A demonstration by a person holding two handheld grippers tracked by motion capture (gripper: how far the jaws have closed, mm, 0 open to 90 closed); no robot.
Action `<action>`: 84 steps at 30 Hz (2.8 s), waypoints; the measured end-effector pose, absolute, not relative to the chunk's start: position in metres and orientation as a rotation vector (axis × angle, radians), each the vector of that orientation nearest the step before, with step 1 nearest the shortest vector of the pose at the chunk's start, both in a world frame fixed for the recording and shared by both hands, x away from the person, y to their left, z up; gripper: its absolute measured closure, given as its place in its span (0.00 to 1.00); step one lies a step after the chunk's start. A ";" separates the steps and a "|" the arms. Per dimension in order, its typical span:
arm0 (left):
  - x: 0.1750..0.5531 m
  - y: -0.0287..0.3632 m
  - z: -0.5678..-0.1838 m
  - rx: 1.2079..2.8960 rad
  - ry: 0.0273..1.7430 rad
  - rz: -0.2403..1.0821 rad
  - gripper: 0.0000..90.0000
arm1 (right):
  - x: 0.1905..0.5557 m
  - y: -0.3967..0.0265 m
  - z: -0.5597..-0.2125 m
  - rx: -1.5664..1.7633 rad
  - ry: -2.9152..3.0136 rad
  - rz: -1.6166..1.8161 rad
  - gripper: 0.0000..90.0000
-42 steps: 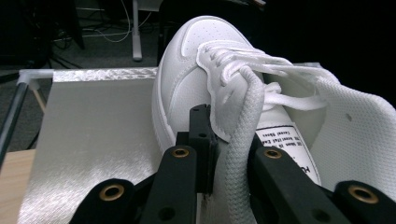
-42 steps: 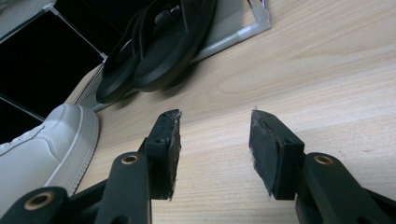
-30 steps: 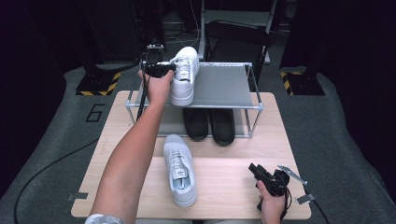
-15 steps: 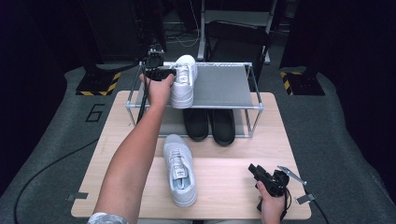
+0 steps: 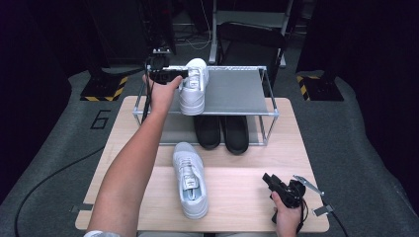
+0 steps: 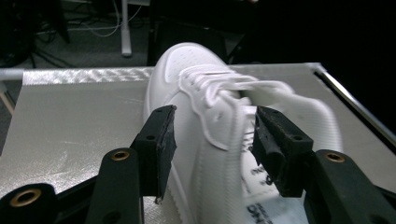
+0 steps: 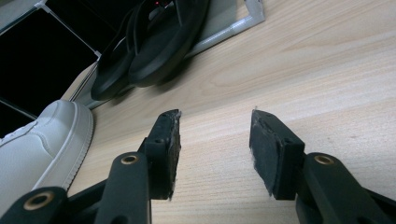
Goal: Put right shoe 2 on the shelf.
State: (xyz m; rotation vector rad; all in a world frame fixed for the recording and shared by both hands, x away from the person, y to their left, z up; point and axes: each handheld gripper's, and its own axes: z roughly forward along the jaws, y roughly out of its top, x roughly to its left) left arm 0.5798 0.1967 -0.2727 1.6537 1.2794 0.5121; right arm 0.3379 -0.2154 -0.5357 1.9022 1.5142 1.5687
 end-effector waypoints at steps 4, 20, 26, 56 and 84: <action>0.561 0.204 -0.263 1.695 1.227 0.483 0.59 | 0.338 -0.215 -0.535 1.898 1.522 1.577 0.59; 0.503 0.233 -0.263 1.729 1.148 0.492 0.58 | 0.340 -0.200 -0.530 1.840 1.623 1.541 0.59; 0.481 0.249 -0.277 1.734 1.141 0.496 0.57 | 0.339 -0.195 -0.526 1.807 1.659 1.528 0.59; 0.407 0.295 -0.373 1.635 1.234 0.391 0.58 | 0.339 -0.165 -0.513 1.673 1.879 1.500 0.65; 0.368 0.300 -0.419 1.657 1.265 0.432 0.56 | 0.335 -0.115 -0.501 1.510 2.046 1.504 0.66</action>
